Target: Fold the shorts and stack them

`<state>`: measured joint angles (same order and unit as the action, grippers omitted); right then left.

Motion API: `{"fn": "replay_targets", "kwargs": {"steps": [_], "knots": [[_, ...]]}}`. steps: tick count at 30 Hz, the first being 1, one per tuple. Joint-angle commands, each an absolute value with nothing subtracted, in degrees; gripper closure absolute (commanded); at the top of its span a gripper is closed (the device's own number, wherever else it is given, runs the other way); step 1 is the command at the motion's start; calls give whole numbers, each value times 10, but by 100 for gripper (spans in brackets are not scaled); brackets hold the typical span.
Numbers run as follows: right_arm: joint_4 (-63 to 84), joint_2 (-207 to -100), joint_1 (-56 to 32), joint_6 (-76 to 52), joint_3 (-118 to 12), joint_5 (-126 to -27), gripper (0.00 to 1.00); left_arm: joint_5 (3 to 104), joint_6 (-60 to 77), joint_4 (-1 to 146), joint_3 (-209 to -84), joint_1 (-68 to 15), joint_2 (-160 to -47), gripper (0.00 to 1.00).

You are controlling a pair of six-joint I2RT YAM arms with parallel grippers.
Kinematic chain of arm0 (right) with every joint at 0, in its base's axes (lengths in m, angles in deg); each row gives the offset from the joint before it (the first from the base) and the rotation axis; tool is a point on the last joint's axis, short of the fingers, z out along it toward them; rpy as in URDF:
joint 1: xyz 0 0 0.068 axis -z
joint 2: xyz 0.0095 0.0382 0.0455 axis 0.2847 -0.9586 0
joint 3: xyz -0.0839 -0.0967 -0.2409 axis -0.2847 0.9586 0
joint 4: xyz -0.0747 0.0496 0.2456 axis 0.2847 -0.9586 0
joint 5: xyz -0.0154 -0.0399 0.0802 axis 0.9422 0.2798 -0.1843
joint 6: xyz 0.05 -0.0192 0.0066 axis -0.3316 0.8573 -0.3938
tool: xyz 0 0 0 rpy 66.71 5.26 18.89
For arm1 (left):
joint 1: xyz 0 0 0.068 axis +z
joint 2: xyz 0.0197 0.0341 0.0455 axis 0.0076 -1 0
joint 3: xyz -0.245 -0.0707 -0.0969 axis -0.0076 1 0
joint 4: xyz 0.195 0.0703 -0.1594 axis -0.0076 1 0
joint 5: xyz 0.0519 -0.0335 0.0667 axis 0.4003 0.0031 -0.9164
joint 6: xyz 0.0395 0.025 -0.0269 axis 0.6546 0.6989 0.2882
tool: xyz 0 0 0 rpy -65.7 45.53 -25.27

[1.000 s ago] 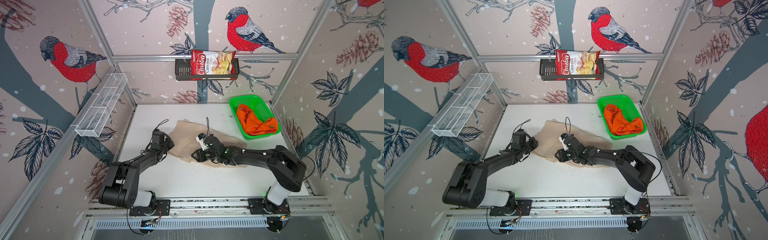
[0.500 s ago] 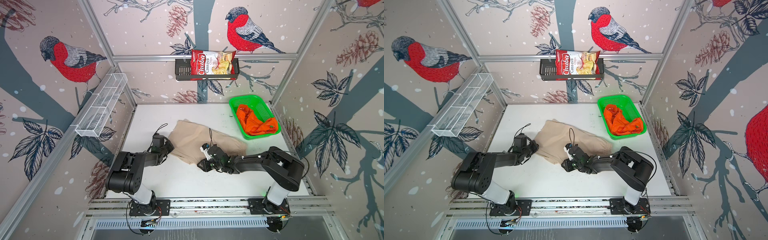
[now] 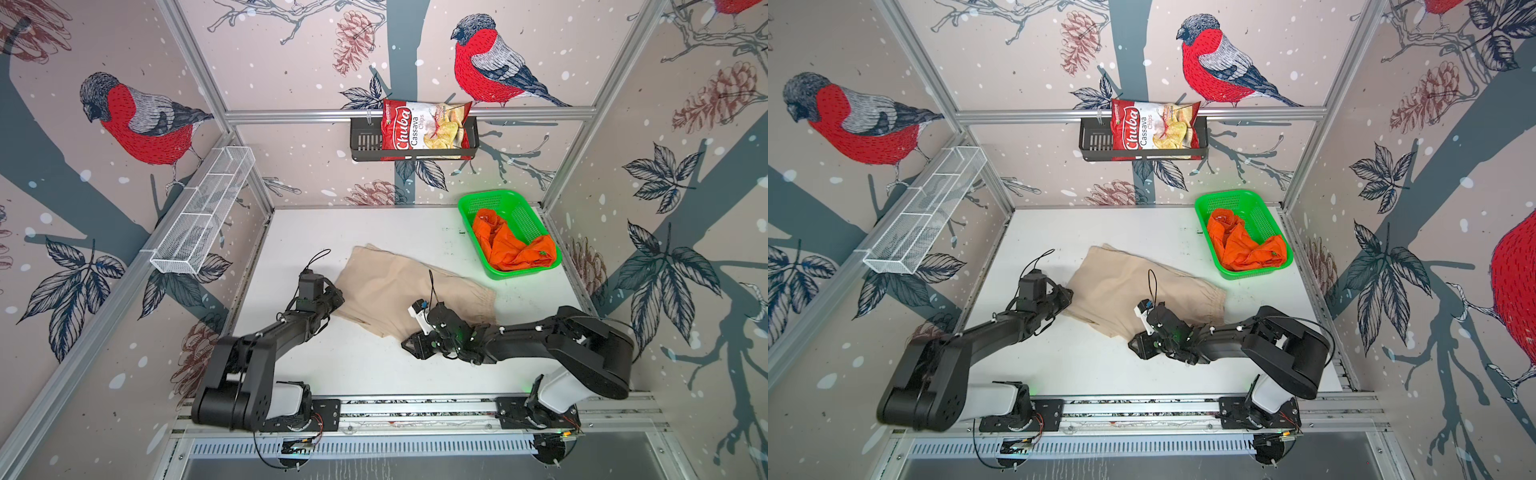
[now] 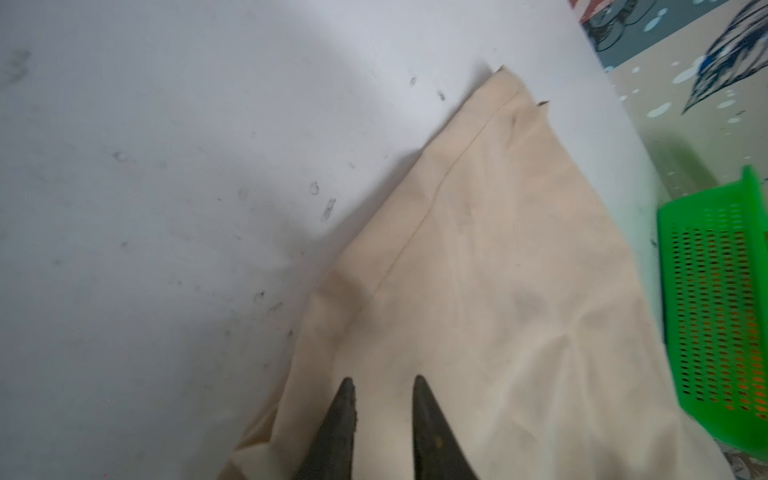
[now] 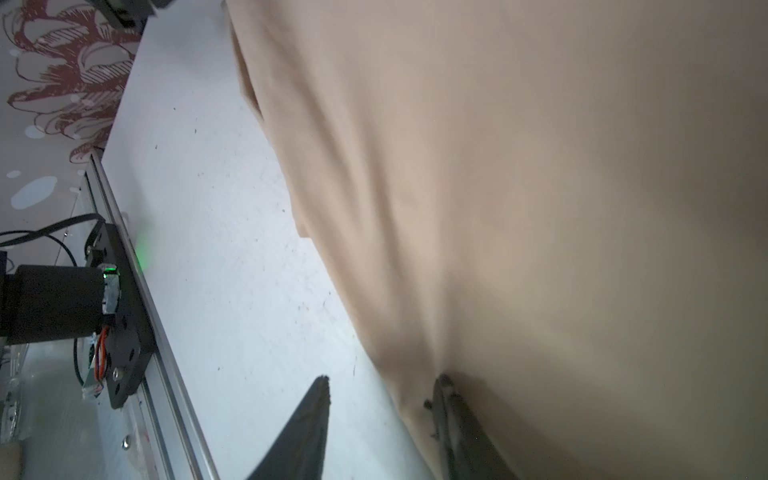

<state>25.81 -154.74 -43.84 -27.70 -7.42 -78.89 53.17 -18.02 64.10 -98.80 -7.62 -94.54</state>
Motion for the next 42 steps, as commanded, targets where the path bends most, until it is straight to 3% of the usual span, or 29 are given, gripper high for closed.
{"fn": "replay_targets", "kwargs": {"steps": [1, 7, 11, 22, 34, 42], "knots": [[65, -1517, -442, -274, -100, -768, 51, 528, -151, 691, -983, -76, -881, 64], [53, -1463, -430, -249, -184, -746, 49, 567, -93, 660, -1032, -76, -865, 63], [112, -1487, -401, -249, -204, -746, 49, 608, -92, 640, -1097, -87, -933, 69], [188, -1616, -385, -240, -203, -746, 49, 606, -96, 583, -1227, -183, -1160, 83], [224, -1643, -433, -296, -134, -752, 50, 565, -75, 617, -1388, -176, -1385, 89], [234, -1653, -455, -333, -152, -742, 50, 540, -72, 635, -1423, -133, -1428, 90]]}}
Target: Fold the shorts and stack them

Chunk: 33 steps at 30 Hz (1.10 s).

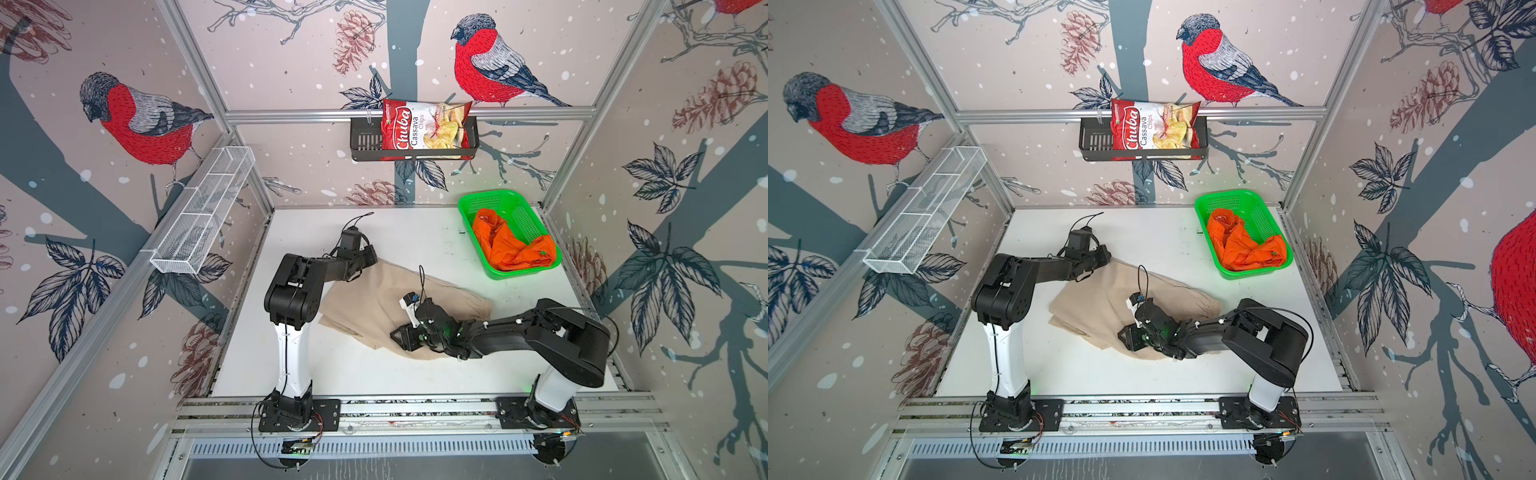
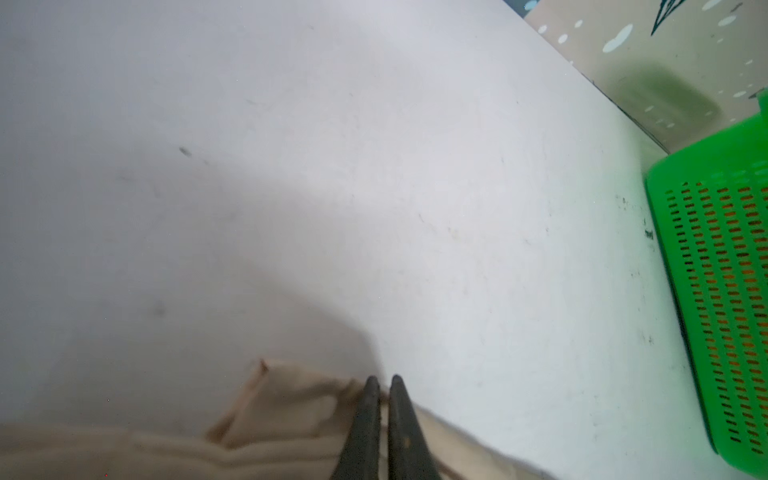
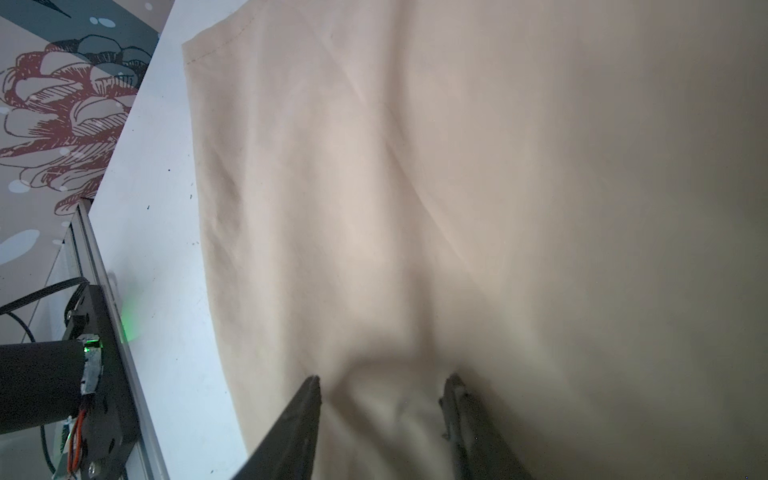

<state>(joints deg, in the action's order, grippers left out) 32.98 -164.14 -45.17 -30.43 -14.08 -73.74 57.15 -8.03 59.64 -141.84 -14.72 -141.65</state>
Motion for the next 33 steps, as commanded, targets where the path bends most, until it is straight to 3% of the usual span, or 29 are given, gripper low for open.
{"fn": "replay_targets", "kwargs": {"steps": [1, 4, 12, 18, 27, 33], "knots": [[233, -1659, -454, -332, -165, -739, 50, 540, -69, 638, -1427, -125, -1430, 90], [216, -1681, -450, -318, -221, -728, 49, 539, -67, 654, -1445, -104, -1420, 85], [221, -1691, -417, -295, -356, -736, 43, 536, -49, 684, -1443, -95, -1283, 61], [192, -1600, -382, -275, -328, -741, 42, 583, 24, 677, -1369, -128, -1166, 48], [94, -1388, -259, -258, -185, -750, 41, 575, 152, 584, -1237, -279, -1050, 37], [54, -1278, -82, -249, -94, -820, 39, 583, 325, 564, -1236, -463, -1084, 35]]}}
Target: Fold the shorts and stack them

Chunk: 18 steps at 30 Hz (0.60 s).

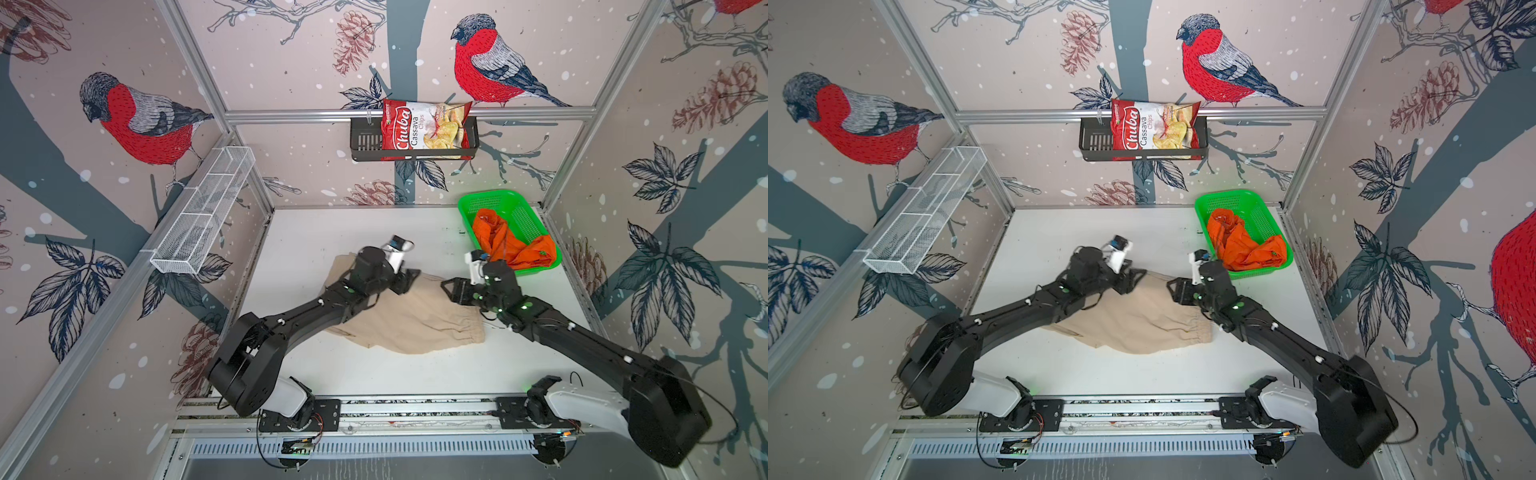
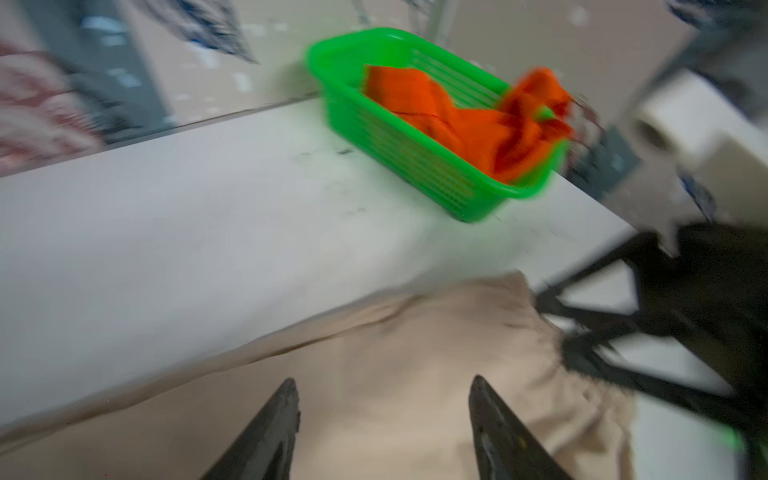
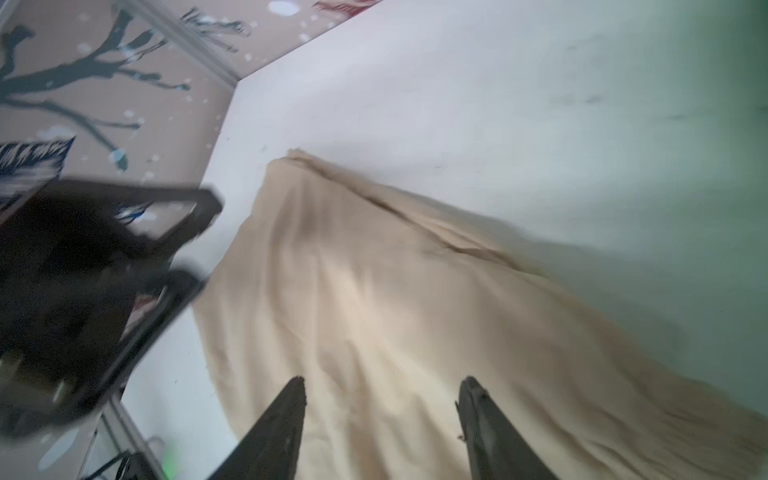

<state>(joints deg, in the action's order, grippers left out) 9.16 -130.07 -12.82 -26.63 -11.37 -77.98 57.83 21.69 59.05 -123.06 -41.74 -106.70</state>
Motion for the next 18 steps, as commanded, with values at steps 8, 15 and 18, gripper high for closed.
{"fn": "replay_targets", "kwargs": {"steps": [8, 15, 18], "knots": [[20, -1258, 150, -224, -35, -938, 36, 602, 459, 638, -1332, -611, -1214, 30], [15, -1251, 273, -212, -9, -1028, 34, 552, 539, 658, -1390, -666, -1299, 27], [17, -1243, 277, -218, -5, -1035, 33, 522, 557, 654, -1397, -674, -1324, 27]]}}
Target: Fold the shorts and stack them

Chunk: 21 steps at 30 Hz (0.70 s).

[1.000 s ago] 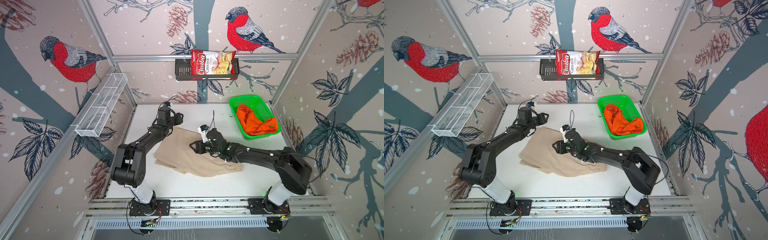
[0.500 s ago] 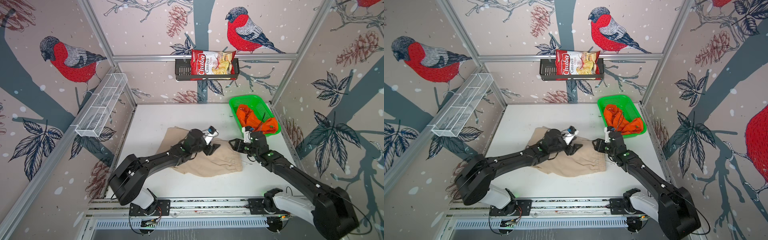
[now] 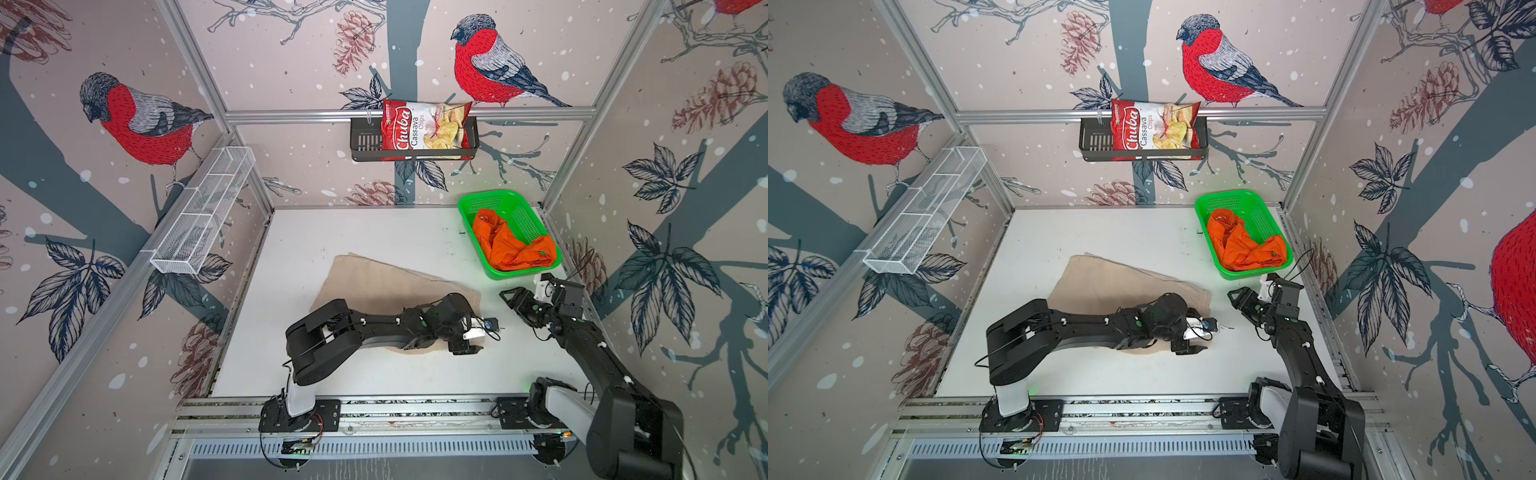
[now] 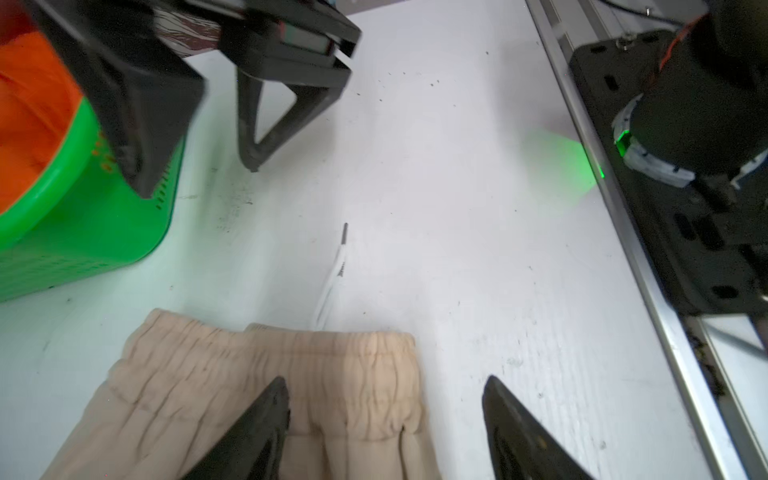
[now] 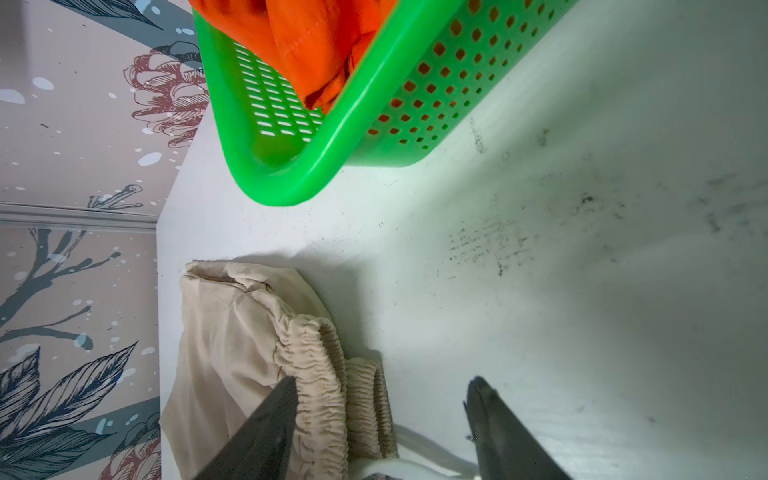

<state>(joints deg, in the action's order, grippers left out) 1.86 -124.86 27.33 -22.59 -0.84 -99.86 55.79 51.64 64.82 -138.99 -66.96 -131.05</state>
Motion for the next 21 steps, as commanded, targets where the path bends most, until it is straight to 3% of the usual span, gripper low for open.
{"fn": "replay_targets", "kwargs": {"steps": [1, 8, 16, 21], "knots": [[18, -1240, 277, -220, -3, -1035, 33, 515, 558, 652, -1397, -676, -1329, 27], [28, -1227, 276, -240, 17, -1036, 33, 427, 549, 585, -1357, -693, -1340, 30], [54, -1215, 274, -277, 30, -1068, 30, 378, 515, 465, -1298, -699, -1341, 43], [98, -1194, 270, -302, 56, -1075, 24, 312, 502, 344, -1245, -703, -1340, 58]]}}
